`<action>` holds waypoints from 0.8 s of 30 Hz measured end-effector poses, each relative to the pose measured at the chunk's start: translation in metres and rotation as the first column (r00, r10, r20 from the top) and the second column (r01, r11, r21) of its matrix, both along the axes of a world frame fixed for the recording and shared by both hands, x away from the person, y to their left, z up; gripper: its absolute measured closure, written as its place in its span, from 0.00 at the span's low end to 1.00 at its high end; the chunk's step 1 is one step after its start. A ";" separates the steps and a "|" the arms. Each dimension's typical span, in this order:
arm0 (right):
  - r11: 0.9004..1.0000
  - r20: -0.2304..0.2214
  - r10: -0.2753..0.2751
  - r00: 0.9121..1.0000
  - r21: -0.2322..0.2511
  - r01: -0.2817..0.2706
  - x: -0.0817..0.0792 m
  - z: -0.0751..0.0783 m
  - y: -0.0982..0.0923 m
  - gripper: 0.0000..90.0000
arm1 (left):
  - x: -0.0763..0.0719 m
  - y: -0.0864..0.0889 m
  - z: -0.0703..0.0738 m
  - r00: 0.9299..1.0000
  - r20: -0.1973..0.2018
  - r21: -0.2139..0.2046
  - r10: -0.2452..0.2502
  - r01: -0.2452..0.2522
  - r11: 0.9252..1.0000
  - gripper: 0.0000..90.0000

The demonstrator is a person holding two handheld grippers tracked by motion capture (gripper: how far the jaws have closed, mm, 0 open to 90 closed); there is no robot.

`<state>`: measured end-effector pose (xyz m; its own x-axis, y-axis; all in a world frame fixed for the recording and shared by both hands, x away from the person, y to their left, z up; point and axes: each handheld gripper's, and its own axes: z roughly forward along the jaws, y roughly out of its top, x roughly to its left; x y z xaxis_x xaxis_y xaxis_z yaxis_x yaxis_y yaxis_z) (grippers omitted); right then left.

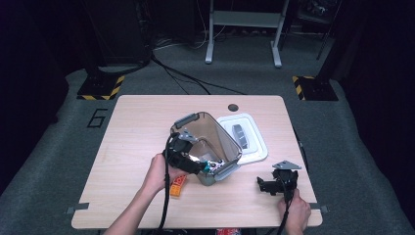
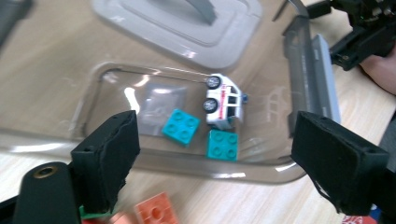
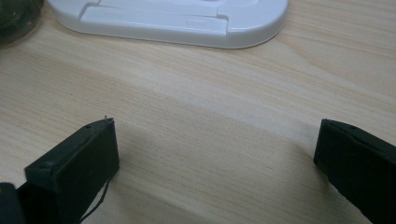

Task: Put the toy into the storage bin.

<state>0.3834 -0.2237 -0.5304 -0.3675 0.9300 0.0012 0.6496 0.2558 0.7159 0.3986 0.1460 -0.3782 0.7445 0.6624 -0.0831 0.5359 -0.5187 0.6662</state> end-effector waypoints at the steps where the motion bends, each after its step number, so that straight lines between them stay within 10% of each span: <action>1: 1.000 0.000 0.000 1.000 0.000 0.000 0.000 0.000 0.000 0.00 | -0.001 0.004 0.001 1.000 0.004 -0.004 0.012 -0.012 1.000 0.17; 11: 1.000 0.000 0.000 1.000 0.000 0.000 0.000 0.000 0.000 0.00 | -0.006 0.053 -0.009 0.993 0.032 -0.039 0.114 -0.113 0.993 0.10; 24: 1.000 0.000 0.000 1.000 0.000 0.000 0.000 0.000 0.000 0.00 | -0.007 0.092 -0.077 0.968 0.017 0.075 0.251 -0.252 0.965 0.01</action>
